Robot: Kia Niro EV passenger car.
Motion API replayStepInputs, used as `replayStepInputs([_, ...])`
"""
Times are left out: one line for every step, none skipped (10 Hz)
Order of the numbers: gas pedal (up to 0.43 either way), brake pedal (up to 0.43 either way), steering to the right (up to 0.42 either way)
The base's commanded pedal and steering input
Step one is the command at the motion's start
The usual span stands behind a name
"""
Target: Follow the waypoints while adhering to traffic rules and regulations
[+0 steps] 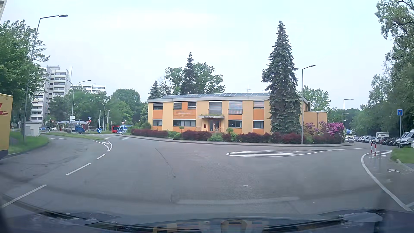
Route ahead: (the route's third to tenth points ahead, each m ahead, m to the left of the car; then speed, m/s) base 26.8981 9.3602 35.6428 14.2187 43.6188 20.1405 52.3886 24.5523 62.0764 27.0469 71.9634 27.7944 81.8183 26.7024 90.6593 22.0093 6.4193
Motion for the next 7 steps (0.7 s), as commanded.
replayStepInputs([0.067,0.0,-0.082])
replayStepInputs([0.067,0.0,-0.081])
replayStepInputs([0.067,0.0,-0.08])
replayStepInputs([0.067,0.0,-0.078])
replayStepInputs([0.067,0.0,-0.075])
replayStepInputs([0.067,0.0,-0.072])
replayStepInputs([0.067,0.0,-0.069])
